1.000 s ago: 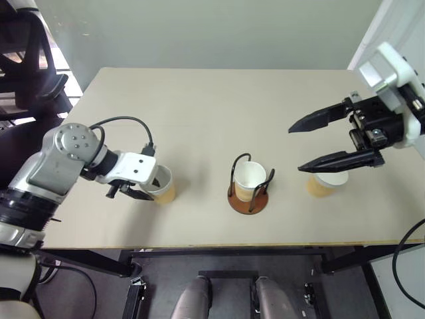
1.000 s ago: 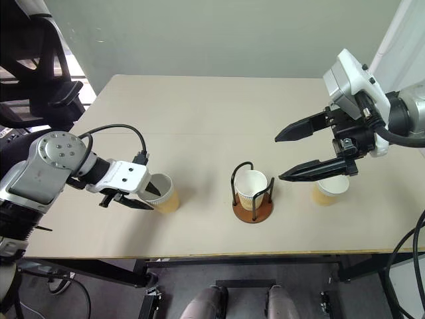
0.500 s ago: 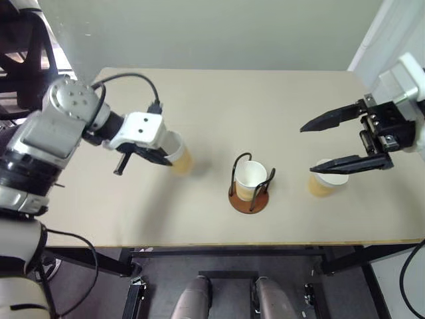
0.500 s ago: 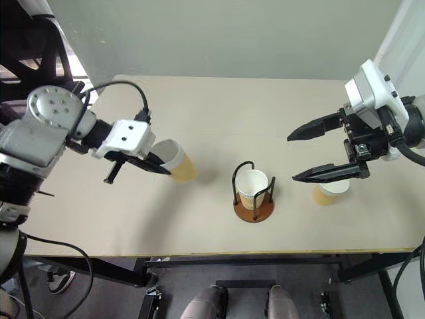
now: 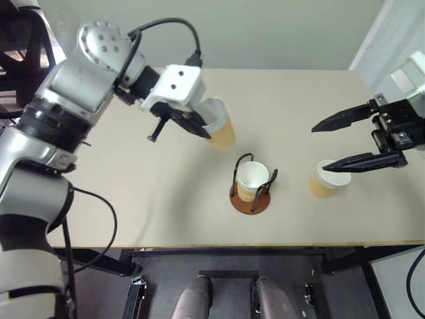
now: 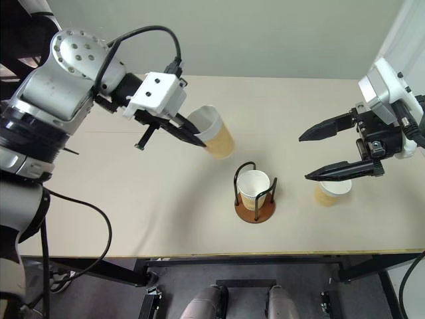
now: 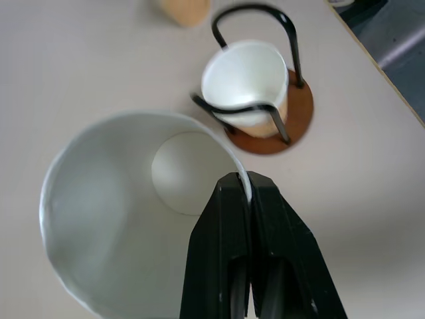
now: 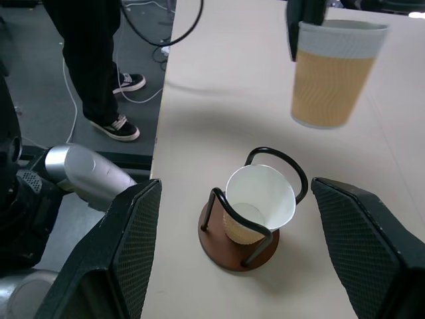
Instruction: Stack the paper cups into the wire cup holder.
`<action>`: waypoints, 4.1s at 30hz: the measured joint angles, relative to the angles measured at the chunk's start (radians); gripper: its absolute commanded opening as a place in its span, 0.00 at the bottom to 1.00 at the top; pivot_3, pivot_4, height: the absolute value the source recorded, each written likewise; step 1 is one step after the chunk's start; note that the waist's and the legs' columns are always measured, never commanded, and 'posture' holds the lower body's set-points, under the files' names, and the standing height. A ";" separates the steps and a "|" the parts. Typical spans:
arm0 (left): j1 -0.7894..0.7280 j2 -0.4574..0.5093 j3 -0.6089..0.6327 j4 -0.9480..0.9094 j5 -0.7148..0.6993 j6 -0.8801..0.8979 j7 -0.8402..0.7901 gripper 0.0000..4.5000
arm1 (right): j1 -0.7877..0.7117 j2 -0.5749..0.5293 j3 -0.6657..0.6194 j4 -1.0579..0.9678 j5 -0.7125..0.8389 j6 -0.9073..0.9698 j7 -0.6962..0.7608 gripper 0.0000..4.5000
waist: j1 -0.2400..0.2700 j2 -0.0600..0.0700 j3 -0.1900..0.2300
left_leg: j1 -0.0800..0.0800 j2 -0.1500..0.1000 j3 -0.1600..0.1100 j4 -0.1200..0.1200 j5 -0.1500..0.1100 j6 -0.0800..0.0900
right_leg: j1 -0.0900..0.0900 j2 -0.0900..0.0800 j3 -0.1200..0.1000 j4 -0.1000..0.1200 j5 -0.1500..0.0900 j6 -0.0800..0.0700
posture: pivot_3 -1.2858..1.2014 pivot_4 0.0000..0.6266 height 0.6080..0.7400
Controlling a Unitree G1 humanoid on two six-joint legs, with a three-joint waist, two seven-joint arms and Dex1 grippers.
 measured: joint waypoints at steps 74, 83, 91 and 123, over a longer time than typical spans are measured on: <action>-0.157 -0.218 -0.346 0.092 -0.014 -0.323 -0.001 0.01 | -0.106 -0.103 0.071 0.001 0.042 0.098 0.040 0.81 | 0.016 0.001 0.001 | -0.010 -0.009 0.000 0.024 -0.010 0.013 | 0.005 -0.006 0.001 -0.002 0.001 0.018 | 0.52 0.24 1.00; -0.157 -0.219 -0.358 0.095 -0.003 -0.336 -0.001 0.05 | -0.106 -0.103 0.071 0.001 0.040 0.100 0.040 0.81 | 0.016 0.001 0.001 | -0.010 -0.009 0.000 0.024 -0.010 0.013 | 0.005 -0.006 0.001 -0.002 0.001 0.018 | 0.52 0.24 1.00; -0.157 -0.216 -0.391 0.093 -0.004 -0.336 -0.001 0.59 | -0.097 -0.102 0.071 0.000 0.027 0.100 0.039 0.81 | 0.017 0.001 0.001 | -0.010 -0.009 0.000 0.024 -0.010 0.013 | 0.005 -0.007 0.001 -0.002 0.001 0.018 | 0.52 0.24 1.00; 0.272 0.045 0.288 -0.186 -0.213 0.482 -0.002 1.00 | 0.262 -0.124 0.190 0.233 -0.552 -0.517 -0.085 0.81 | 0.014 0.002 0.001 | 0.002 -0.008 0.002 0.023 -0.006 0.014 | 0.015 -0.005 0.003 -0.002 0.006 0.019 | 0.52 0.24 1.00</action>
